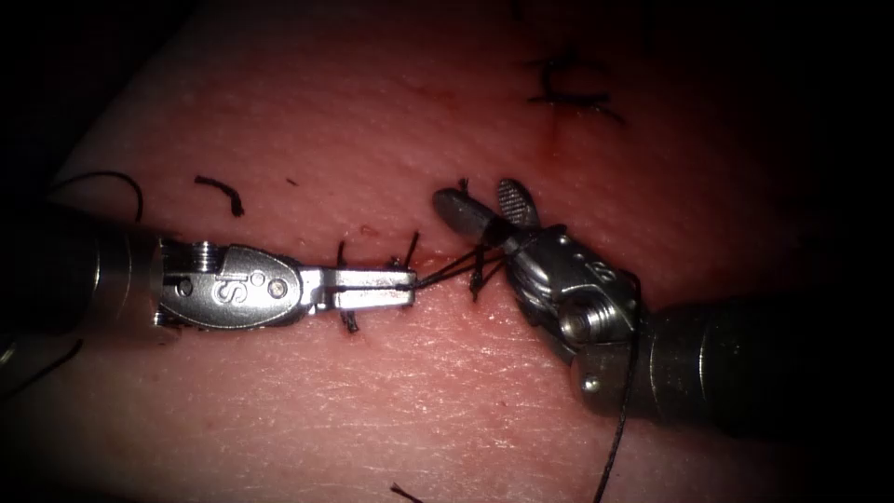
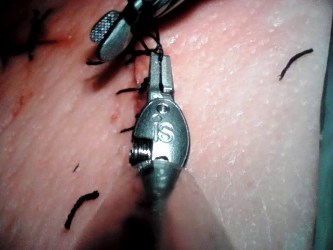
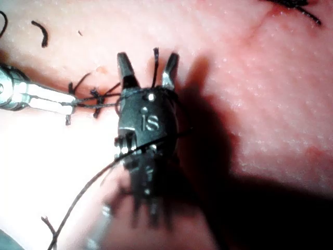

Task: Wound Closure
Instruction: Grasp the tail of the suture with the right gripper

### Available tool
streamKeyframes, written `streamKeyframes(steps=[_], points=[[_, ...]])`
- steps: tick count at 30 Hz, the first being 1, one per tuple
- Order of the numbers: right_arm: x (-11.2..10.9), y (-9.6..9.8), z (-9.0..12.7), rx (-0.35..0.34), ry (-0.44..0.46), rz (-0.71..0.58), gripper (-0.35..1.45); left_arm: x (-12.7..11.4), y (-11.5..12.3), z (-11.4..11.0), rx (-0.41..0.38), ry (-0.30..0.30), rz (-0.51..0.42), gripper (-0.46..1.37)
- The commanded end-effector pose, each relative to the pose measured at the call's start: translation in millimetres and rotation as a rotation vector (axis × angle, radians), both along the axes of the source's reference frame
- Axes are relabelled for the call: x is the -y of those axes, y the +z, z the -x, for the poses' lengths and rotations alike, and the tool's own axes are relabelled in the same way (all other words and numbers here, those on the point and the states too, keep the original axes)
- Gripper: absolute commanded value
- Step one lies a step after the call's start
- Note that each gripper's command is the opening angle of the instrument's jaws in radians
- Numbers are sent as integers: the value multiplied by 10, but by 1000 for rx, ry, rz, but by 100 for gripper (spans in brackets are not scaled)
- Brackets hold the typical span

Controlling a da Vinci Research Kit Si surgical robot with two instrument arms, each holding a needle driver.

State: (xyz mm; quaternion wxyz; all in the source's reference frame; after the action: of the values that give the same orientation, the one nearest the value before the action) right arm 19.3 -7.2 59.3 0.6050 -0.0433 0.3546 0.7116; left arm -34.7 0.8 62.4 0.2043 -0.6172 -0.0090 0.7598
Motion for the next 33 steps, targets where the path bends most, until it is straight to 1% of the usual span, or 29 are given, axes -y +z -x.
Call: streamKeyframes(steps=[1,7,13,19,25,28,33], points=[[1,-1,1,2,1,0,64,0,0,1,1,3,-1,-35],[3,-10,4,2,-2,5,64,-1,1,2,-1,3,5,-35],[4,-25,4,6,-8,32,63,-4,2,6,-3,-1,5,-35],[9,-37,3,-7,-23,59,62,-6,4,8,-5,-3,5,-35],[14,-48,3,-19,-40,84,61,-10,11,2,-10,-7,5,-35],[20,-56,3,-25,-52,100,61,-16,21,-5,-13,-8,6,-35],[25,-62,2,-32,-52,108,60,-20,29,-9,-14,-8,7,-35]])
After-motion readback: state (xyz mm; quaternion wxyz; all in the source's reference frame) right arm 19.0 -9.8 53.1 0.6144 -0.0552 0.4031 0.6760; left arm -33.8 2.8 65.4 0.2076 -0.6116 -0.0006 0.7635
